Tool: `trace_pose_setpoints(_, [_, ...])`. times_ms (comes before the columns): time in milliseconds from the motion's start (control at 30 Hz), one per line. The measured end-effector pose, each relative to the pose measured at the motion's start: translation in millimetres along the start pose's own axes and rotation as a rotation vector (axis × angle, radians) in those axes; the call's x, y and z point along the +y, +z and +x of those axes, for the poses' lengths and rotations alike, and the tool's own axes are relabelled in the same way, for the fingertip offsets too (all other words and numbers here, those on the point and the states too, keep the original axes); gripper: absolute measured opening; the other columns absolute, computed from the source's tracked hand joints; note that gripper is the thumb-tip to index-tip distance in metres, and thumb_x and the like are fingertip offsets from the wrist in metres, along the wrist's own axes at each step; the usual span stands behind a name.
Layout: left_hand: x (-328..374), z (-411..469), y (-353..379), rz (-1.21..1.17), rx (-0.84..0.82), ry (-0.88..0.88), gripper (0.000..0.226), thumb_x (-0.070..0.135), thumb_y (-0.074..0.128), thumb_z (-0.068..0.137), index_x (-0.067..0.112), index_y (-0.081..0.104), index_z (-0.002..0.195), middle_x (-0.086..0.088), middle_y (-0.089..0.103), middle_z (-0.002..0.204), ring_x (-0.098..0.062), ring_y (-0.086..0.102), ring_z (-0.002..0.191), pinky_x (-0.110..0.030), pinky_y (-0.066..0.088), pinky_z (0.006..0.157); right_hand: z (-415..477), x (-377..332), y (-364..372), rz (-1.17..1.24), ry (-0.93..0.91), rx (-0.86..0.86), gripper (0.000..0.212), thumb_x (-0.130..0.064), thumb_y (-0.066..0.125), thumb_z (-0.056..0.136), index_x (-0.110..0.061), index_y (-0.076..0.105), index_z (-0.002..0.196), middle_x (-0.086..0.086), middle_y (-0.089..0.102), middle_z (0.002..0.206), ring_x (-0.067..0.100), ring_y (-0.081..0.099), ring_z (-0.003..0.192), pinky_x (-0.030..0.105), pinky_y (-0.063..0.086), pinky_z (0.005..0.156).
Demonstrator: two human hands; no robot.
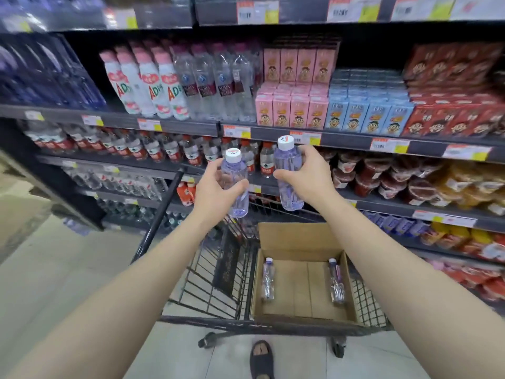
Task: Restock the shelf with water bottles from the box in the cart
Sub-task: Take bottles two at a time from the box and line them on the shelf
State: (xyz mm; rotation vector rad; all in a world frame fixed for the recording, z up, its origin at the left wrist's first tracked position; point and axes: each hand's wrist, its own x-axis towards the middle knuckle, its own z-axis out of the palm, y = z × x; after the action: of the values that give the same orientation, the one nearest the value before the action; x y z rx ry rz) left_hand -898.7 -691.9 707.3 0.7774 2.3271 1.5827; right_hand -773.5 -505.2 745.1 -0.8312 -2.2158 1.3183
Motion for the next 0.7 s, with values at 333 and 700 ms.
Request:
trace_pose_setpoints(333, [100.5, -44.2, -128.1, -0.011, 0.269, 0.039, 0.083, 0.057, 0.087, 0.069, 0.030, 0.053, 0.139, 0.001, 0.075, 0.113, -0.017, 0.073, 0.103, -0.045, 0.058, 0.096, -56.9, -154.5, -5.3, 0.005, -0.266, -0.103, 0.062, -0.036, 0.089, 0.077, -0.019, 0.061, 0.129, -0.006, 0.064, 0.117, 0.017, 0.062, 0.103, 0.033, 0.049, 0.082])
trace_pose_setpoints(700, [148.5, -90.3, -277.5, 0.053, 0.500, 0.086, 0.083, 0.050, 0.088, 0.076, 0.023, 0.050, 0.145, 0.001, 0.073, 0.109, -0.015, 0.072, 0.099, -0.036, 0.058, 0.087, -85.7, -292.5, 69.9, 0.112, -0.422, -0.201, 0.054, -0.036, 0.090, 0.075, -0.018, 0.067, 0.120, -0.006, 0.068, 0.112, 0.016, 0.065, 0.104, 0.031, 0.047, 0.081])
